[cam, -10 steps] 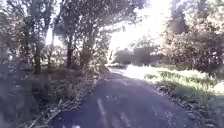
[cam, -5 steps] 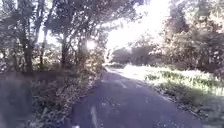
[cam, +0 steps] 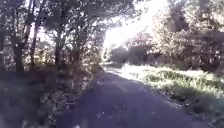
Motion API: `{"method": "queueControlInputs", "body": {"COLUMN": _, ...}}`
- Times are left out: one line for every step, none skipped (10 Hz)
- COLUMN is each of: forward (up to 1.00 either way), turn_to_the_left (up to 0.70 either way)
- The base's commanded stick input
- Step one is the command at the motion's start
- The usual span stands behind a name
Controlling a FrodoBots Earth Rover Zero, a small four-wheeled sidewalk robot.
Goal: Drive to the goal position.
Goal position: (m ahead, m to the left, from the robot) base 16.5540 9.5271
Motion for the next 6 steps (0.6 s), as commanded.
{"method": "queueControlInputs", "body": {"forward": 0.70, "turn_to_the_left": -0.13}}
{"method": "queueControlInputs", "body": {"forward": 0.70, "turn_to_the_left": -0.12}}
{"method": "queueControlInputs", "body": {"forward": 0.70, "turn_to_the_left": 0.00}}
{"method": "queueControlInputs", "body": {"forward": 0.70, "turn_to_the_left": 0.00}}
{"method": "queueControlInputs", "body": {"forward": 0.70, "turn_to_the_left": 0.00}}
{"method": "queueControlInputs", "body": {"forward": 0.70, "turn_to_the_left": 0.00}}
